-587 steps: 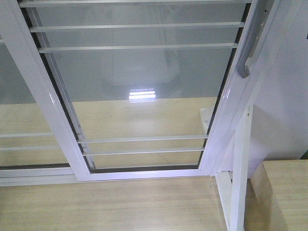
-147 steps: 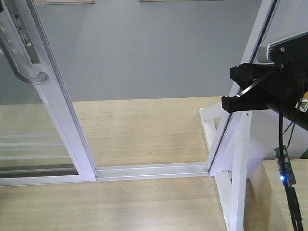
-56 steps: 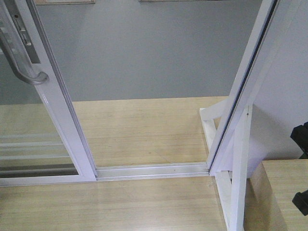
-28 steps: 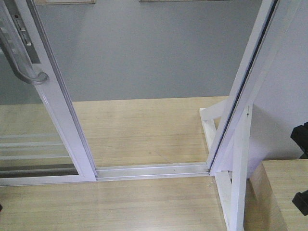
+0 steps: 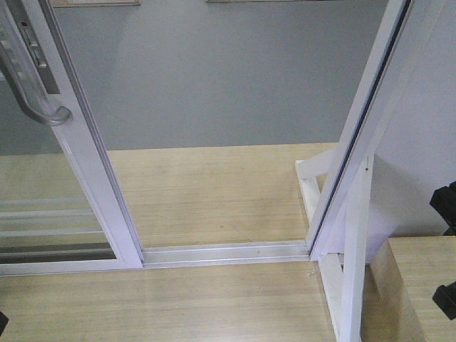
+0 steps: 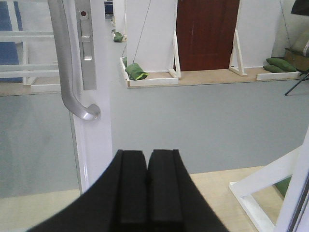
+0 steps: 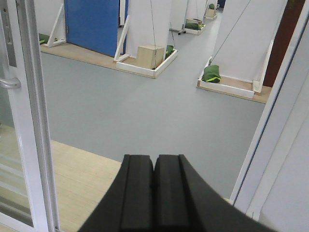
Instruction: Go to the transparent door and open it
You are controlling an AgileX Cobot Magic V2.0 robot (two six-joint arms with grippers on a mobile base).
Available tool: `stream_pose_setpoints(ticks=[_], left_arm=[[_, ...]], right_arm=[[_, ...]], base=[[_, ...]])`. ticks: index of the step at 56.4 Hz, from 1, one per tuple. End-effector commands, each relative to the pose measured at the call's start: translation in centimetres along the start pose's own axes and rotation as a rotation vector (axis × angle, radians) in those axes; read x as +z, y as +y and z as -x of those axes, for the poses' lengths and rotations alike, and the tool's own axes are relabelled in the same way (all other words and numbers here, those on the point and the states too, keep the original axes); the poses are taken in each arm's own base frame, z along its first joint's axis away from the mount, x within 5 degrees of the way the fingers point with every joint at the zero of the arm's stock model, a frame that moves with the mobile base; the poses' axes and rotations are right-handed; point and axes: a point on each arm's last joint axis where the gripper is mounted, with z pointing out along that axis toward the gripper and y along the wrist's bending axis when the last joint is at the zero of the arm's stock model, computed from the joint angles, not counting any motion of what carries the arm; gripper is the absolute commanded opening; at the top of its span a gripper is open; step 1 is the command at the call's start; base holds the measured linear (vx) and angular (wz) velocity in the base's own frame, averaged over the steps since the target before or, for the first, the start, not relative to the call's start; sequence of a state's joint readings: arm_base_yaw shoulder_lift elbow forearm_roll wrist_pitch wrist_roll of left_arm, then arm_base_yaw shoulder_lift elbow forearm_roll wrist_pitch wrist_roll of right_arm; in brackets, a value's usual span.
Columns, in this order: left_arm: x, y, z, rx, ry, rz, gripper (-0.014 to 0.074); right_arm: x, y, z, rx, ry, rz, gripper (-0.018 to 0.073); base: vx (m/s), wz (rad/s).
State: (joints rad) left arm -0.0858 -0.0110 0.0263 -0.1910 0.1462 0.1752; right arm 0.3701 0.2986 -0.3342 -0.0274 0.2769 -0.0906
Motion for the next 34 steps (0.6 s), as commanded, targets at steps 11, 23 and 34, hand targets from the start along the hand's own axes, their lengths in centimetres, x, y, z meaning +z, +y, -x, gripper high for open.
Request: stream_pose_setpoints(ticks=[11, 23, 34], left_arm=[[-0.28, 0.11, 1.43, -0.011, -0.114, 0.013, 0.0000], [-0.28, 0.11, 1.43, -0.011, -0.114, 0.013, 0.0000], [-0.28, 0.11, 1.43, -0.011, -0.114, 0.013, 0.0000]], right_arm=[[-0.19, -0.21, 1.63, -0.010, -0.102, -0.015, -0.0006], [-0.19, -0.21, 1.63, -0.010, -0.102, -0.015, -0.0006], [-0.19, -0.21, 1.63, -0.010, -0.102, -0.015, -0.0006]], base=[[0.00, 0.00], [0.00, 0.00], [0.00, 0.00]])
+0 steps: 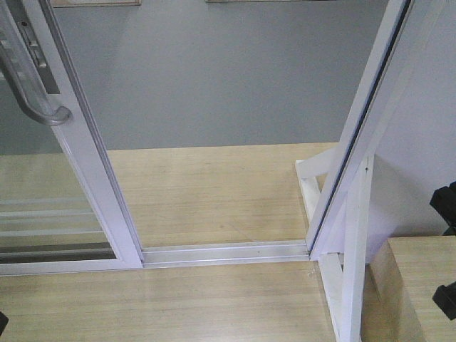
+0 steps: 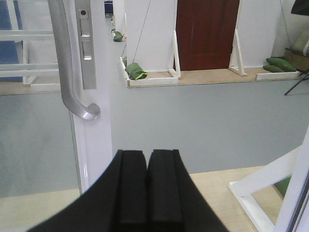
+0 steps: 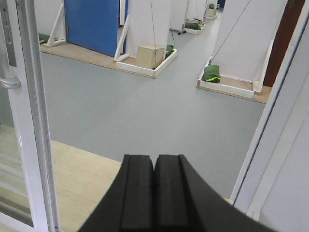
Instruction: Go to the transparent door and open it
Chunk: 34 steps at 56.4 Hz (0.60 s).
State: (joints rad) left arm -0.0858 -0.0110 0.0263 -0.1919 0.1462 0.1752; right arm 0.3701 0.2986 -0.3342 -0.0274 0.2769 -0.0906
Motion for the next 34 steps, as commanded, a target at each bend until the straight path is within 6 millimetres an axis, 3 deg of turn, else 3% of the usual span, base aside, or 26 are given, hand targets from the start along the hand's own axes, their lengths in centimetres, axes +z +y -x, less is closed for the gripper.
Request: stream_pose_setpoints(ticks=[1, 12, 16, 21, 29, 34], left_arm=[[-0.3, 0.1, 1.4, -0.011, -0.114, 0.013, 0.0000], [-0.3, 0.1, 1.4, -0.011, -0.114, 0.013, 0.0000], [-0.3, 0.1, 1.4, -0.011, -0.114, 0.013, 0.0000], [-0.3, 0.1, 1.4, -0.011, -0.114, 0.013, 0.0000], [-0.3, 0.1, 1.4, -0.011, -0.114, 0.013, 0.0000], [-0.3, 0.1, 1.4, -0.011, -0.114, 0.013, 0.0000]], right_arm=[[-0.2, -0.2, 1.6, -0.010, -0.102, -0.015, -0.0006], [-0.3, -0.2, 1.4, -0.005, -0.084, -0.013, -0.0006], [-0.4, -0.1, 0.4, 0.011, -0.066, -0.009, -0.0006], [-0.3, 0.3, -2.1, 0.037, -0.068, -0.003, -0.0006], [0.0, 1.0, -7.8, 0.152, -0.112, 0.001, -0.0006], [-0.4, 1.1, -8.8, 0.177, -0.097, 0.003, -0.0006]], base=[[0.00, 0.00], [0.00, 0.00], [0.00, 0.00], [0.00, 0.00], [0.00, 0.00], [0.00, 0.00]])
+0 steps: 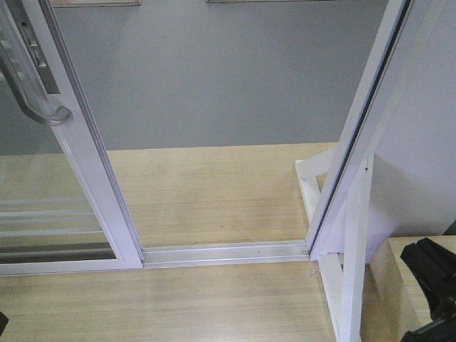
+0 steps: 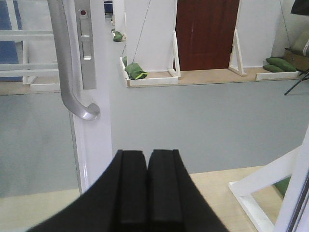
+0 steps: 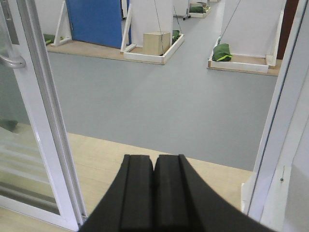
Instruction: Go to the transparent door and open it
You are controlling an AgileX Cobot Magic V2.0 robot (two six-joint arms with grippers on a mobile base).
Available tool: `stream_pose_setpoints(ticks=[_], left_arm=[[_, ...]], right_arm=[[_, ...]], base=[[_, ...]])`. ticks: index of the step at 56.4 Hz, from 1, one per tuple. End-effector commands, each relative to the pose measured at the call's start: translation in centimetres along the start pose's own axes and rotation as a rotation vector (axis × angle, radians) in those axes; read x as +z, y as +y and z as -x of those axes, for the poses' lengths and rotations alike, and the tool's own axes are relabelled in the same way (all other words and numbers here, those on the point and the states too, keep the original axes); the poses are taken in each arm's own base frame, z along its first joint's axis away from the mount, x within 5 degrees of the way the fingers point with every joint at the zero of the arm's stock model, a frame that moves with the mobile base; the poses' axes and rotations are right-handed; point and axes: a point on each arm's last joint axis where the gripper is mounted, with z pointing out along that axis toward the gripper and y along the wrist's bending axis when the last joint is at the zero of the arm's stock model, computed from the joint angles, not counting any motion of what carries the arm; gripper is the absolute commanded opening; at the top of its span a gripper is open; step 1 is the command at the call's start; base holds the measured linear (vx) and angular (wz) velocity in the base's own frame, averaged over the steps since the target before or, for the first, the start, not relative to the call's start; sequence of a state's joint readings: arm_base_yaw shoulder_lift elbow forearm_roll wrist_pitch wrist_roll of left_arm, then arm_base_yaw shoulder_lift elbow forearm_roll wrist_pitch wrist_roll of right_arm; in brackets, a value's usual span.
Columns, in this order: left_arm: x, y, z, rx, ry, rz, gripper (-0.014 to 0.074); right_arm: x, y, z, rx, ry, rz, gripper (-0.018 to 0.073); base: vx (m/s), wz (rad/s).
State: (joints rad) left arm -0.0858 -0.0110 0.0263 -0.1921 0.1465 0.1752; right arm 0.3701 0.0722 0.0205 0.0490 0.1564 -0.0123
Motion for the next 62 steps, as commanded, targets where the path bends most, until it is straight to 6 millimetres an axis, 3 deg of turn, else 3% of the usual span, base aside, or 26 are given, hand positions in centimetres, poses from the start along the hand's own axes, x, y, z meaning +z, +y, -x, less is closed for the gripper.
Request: stream_pose_setpoints(ticks=[1, 23, 62], left_arm=[[-0.3, 0.1, 1.4, -0.010, -0.114, 0.013, 0.0000], [-0.3, 0.1, 1.5, -0.010, -0.115, 0.013, 0.0000], [-0.3, 0.1, 1.5, -0.010, -0.115, 0.013, 0.0000]], right_arm=[[-0.4, 0.0, 0.6, 0.017, -0.109, -0.004, -0.0006], [-0.8, -1.3, 0.6, 0.045, -0.151, -0.222, -0.0006], [-0.8, -1.3, 0.6, 0.044, -0.151, -0.221, -0.0006]], base=[[0.00, 0.00], [0.00, 0.00], [0.00, 0.00]])
